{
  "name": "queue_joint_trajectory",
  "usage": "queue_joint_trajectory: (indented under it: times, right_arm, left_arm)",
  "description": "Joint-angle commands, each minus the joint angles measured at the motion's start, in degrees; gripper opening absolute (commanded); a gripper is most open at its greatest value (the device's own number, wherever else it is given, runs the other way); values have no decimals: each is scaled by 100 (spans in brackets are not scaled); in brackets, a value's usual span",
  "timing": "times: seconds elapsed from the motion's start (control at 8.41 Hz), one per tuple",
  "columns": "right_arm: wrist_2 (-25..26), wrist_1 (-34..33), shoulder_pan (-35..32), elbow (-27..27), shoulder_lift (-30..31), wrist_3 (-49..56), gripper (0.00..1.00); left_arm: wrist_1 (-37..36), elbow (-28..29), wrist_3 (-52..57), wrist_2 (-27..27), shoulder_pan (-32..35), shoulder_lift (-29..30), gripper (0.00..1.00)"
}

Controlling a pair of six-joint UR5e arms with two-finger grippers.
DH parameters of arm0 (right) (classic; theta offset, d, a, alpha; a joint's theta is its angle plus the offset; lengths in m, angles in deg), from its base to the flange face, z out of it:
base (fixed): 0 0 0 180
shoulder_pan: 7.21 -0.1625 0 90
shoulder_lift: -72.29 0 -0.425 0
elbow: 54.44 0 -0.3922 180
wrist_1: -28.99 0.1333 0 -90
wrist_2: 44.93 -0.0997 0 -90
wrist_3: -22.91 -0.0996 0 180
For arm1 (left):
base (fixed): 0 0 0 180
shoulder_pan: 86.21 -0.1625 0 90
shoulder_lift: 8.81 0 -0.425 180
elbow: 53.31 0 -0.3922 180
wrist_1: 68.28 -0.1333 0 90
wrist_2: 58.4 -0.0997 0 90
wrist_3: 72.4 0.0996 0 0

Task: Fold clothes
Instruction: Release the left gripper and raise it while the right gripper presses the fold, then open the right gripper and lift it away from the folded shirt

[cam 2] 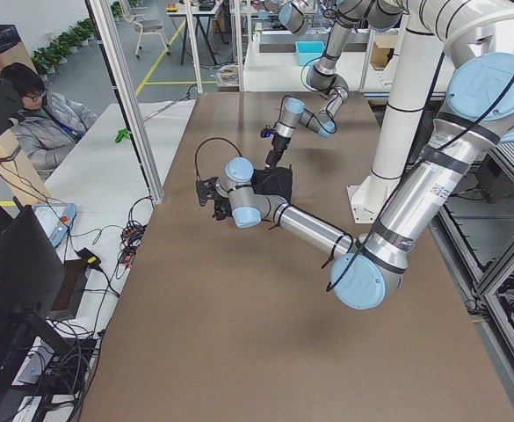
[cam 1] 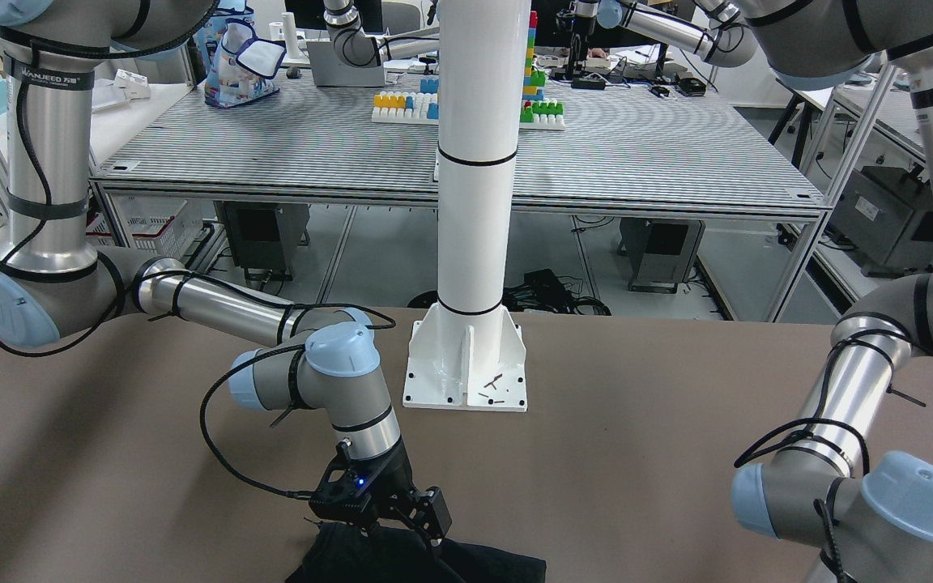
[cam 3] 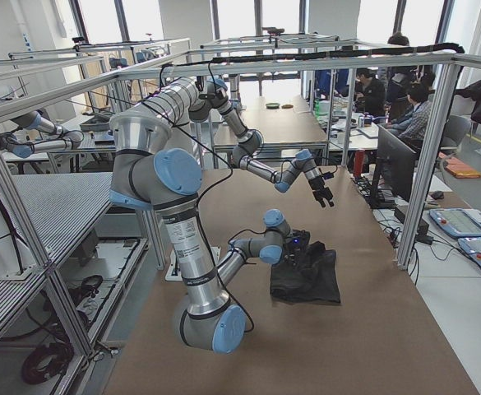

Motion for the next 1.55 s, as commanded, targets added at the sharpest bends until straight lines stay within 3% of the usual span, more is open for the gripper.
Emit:
queue_joint_trajectory:
  times: [0.0, 0.36, 0.83, 1.19, 1.43]
  right_arm:
    - [106, -193, 138, 670, -457, 446, 94]
    - [124, -132, -248, 1207, -547, 1078, 94]
    - [107, 544, -1212, 3009, -1197, 1892, 94]
    - [-534, 484, -2426, 3407, -1154, 3281, 94]
    - [-728, 457, -2587, 3390, -1189, 3436, 94]
  left_arm:
    - [-1, 73, 74, 85, 95, -2, 100]
    - [8, 196, 118, 85, 86, 6, 100]
    - [61, 187, 100, 77, 77, -20, 100]
    - [61, 187, 100, 85, 86, -38, 100]
    - [61, 196, 100, 85, 86, -11, 100]
